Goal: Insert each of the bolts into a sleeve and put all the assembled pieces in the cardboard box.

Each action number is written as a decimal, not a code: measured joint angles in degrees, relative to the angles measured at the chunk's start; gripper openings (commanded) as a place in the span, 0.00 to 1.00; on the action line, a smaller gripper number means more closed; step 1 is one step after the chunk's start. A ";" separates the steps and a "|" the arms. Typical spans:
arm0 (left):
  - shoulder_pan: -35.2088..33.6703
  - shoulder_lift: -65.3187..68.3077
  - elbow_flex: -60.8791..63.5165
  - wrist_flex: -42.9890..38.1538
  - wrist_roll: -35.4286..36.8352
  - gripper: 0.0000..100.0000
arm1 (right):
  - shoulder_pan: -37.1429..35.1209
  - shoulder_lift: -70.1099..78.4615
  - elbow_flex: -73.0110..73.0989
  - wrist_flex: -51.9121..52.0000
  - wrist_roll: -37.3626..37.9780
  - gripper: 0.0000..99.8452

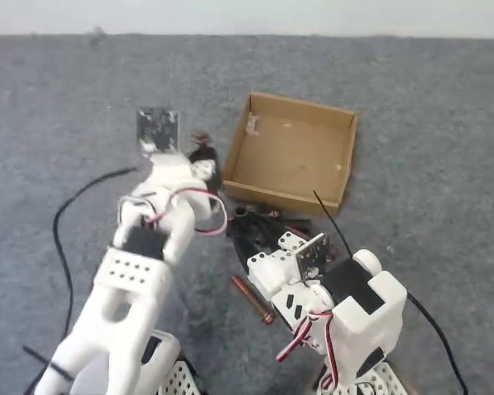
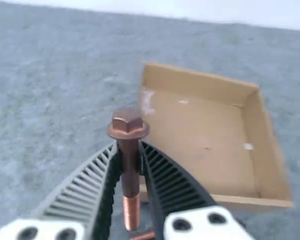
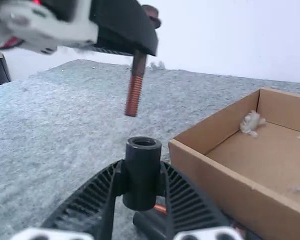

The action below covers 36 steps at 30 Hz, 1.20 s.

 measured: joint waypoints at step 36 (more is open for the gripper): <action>5.80 -21.98 14.15 -2.73 12.92 0.01 | 0.00 0.00 0.00 0.00 0.00 0.01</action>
